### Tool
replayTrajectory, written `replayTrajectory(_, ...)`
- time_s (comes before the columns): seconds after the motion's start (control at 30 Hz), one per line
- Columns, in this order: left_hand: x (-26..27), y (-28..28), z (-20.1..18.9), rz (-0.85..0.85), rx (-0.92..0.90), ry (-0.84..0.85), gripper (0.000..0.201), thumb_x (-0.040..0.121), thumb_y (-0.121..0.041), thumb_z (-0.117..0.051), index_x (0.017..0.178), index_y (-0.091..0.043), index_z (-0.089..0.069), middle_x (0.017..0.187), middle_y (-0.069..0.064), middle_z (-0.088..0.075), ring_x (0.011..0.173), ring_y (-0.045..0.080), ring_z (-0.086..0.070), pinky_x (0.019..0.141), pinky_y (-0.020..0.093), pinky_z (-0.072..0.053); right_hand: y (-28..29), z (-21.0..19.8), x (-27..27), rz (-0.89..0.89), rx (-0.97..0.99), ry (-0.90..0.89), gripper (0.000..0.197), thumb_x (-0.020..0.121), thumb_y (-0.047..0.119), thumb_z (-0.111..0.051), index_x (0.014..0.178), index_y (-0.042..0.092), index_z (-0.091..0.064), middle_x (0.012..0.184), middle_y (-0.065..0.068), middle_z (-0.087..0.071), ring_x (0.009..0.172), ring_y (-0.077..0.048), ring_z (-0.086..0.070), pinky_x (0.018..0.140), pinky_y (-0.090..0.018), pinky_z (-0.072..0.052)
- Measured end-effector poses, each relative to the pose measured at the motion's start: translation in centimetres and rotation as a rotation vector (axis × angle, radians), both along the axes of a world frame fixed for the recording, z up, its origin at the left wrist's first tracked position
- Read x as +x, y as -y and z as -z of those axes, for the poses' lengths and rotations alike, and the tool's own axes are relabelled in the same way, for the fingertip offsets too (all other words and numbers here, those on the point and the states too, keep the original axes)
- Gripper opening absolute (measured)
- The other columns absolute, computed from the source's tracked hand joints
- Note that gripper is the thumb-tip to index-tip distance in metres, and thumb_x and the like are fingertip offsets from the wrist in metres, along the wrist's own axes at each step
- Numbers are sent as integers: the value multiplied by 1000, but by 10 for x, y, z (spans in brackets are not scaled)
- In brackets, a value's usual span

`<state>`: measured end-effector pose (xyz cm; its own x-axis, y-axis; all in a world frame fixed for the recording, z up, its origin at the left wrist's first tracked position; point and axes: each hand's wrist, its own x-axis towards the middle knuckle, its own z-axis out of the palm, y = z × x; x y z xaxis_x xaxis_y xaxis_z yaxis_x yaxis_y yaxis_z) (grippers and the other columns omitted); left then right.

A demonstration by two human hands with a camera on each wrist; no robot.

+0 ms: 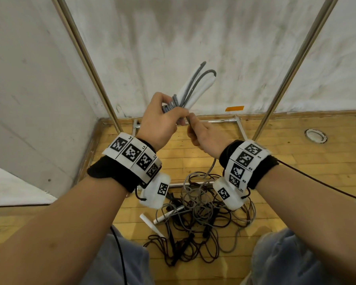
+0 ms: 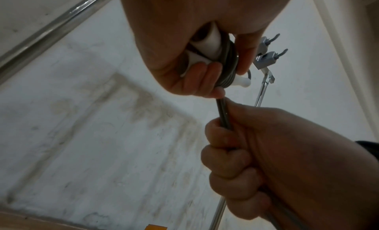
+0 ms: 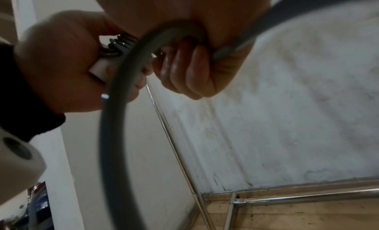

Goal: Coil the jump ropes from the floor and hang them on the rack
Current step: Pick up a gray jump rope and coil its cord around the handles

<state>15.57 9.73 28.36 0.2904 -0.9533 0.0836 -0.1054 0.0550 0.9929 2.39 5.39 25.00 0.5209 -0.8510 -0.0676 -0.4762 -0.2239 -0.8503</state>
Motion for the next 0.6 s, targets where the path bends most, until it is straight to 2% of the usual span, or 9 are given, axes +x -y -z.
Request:
replayTrajectory(0.1,0,3,-3,16,-13,-5,20,87,-4,-59,94,-12,-42,67,10,-57,37,4,-46,37,17,-31,-5,0,2,-16,-76,49,44,99,47,-22,77,20,-48,62,8,-44,55,-8,-40,60,-29,-33)
replayTrajectory(0.17,2,5,-4,11,-22,-3,21,88,-2,-57,101,-10,-43,68,11,-56,39,6,-46,38,19,-31,-13,1,4,-37,-135,73,26,101,36,-30,87,19,-43,68,5,-44,62,-14,-42,65,-38,-37)
replayTrajectory(0.23,3,7,-4,-2,-19,18,24,88,-3,-57,106,-13,-45,69,11,-56,40,6,-47,39,20,-33,-17,0,6,-50,-146,70,19,101,29,-33,89,17,-41,70,1,-43,64,-18,-41,66,-40,-39)
replayTrajectory(0.3,6,8,-2,-17,-22,51,25,88,-4,-57,107,-16,-47,68,10,-57,40,5,-48,38,19,-33,-16,-3,5,-55,-150,76,20,101,24,-35,82,19,-42,68,4,-42,62,-15,-40,62,-34,-35)
replayTrajectory(0.37,9,9,0,-42,-29,80,20,88,-5,-59,102,-14,-48,67,9,-58,39,5,-48,38,18,-34,-12,-6,3,-56,-194,57,29,100,23,-36,72,23,-41,65,7,-42,58,-9,-39,56,-20,-32)
replayTrajectory(0.43,14,10,1,-81,-32,114,15,87,-9,-60,92,-14,-47,67,8,-61,40,5,-50,40,18,-35,-11,-9,2,-65,-253,11,34,100,25,-37,67,24,-41,63,7,-43,57,-6,-39,52,-13,-32)
replayTrajectory(0.53,20,12,4,-136,-12,160,20,85,-19,-63,82,-21,-43,68,6,-65,44,6,-53,45,22,-37,-10,-10,-1,-87,-325,-62,37,100,28,-36,64,25,-40,61,8,-43,57,-6,-40,53,-15,-30)
replayTrajectory(0.6,21,12,4,-156,-4,185,22,83,-26,-63,79,-25,-42,71,7,-68,45,9,-53,49,26,-38,-3,-12,-8,-65,-348,-111,37,100,30,-35,65,24,-43,61,8,-43,58,-7,-41,55,-22,-31)
